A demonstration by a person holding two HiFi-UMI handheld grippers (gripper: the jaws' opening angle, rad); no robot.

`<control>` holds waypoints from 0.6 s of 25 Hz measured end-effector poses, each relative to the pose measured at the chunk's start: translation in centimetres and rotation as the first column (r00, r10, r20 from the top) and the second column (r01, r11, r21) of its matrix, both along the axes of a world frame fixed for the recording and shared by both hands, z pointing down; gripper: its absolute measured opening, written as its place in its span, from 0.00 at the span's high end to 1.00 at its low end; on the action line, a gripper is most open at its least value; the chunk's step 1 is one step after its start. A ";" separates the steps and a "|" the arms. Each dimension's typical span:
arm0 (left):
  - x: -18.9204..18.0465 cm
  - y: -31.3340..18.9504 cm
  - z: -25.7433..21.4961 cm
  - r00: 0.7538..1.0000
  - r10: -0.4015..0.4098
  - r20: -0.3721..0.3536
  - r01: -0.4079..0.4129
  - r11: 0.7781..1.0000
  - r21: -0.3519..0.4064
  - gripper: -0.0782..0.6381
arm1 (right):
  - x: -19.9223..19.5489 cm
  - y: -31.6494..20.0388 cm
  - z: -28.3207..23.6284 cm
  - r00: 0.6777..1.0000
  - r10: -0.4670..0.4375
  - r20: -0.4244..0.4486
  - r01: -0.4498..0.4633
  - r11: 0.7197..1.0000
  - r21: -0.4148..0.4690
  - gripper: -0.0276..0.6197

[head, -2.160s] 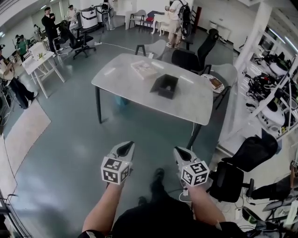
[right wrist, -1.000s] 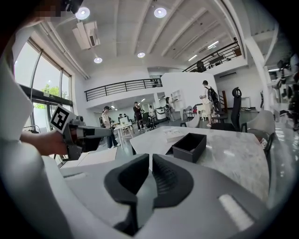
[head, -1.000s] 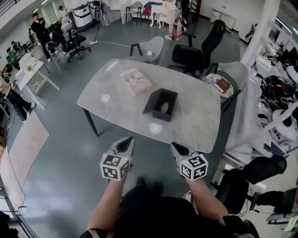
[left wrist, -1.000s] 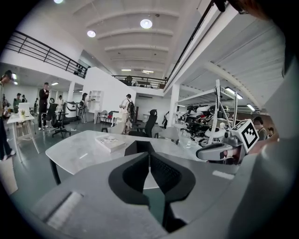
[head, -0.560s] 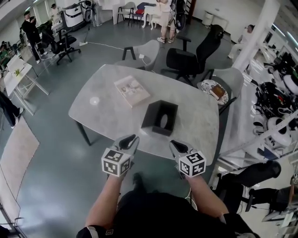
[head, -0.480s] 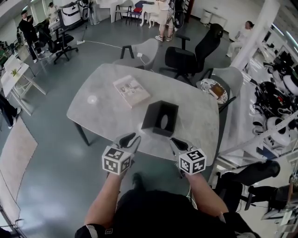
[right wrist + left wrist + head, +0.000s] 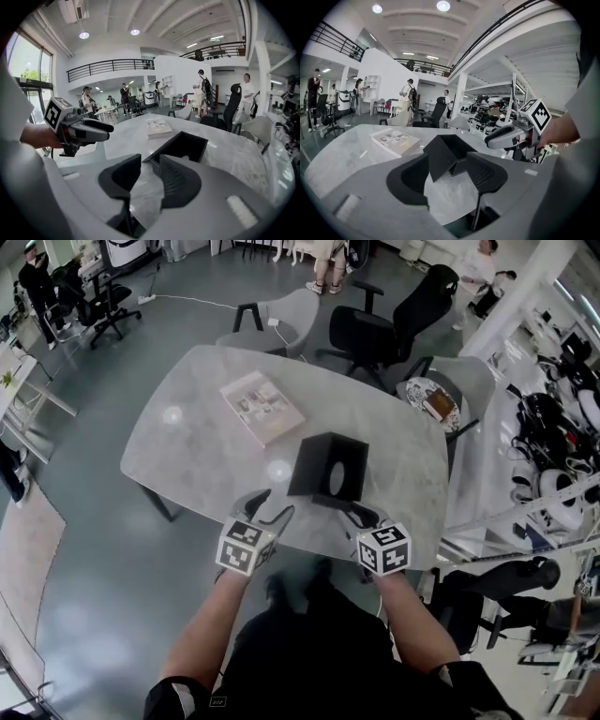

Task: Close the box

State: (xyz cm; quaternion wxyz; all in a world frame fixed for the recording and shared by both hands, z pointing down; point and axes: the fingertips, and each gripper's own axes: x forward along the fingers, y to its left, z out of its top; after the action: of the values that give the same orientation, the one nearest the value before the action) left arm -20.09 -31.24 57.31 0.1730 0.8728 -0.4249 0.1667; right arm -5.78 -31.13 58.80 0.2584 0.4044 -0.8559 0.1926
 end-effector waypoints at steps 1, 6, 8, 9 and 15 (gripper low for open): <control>0.4 -0.5 0.7 1.000 0.008 0.017 -0.008 1.000 -0.002 0.55 | 0.4 -0.5 0.6 1.000 0.007 -0.011 -0.007 1.000 -0.008 0.75; 2.4 -2.4 3.6 0.997 0.049 0.055 -0.048 0.999 -0.020 0.53 | 2.1 -2.5 3.9 0.999 0.012 -0.048 -0.016 0.997 -0.074 0.73; 2.6 -3.0 4.6 0.997 0.045 0.054 -0.043 0.998 -0.045 0.53 | 2.6 -3.2 4.7 0.998 0.019 -0.056 -0.024 0.995 -0.093 0.73; 2.7 -3.4 5.2 0.997 0.041 0.058 -0.038 0.998 -0.058 0.52 | 2.8 -3.6 5.0 0.998 0.023 -0.059 -0.029 0.995 -0.100 0.72; 3.6 -5.8 9.0 0.989 0.023 0.145 -0.011 0.996 -0.085 0.51 | 4.3 -5.4 6.6 0.998 0.041 -0.055 -0.049 0.988 -0.147 0.71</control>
State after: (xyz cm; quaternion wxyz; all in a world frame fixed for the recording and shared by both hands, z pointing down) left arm -16.45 -37.06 66.27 0.1766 0.8537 -0.4216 0.2494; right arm -1.52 -36.57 65.35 0.3052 0.4082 -0.8230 0.2508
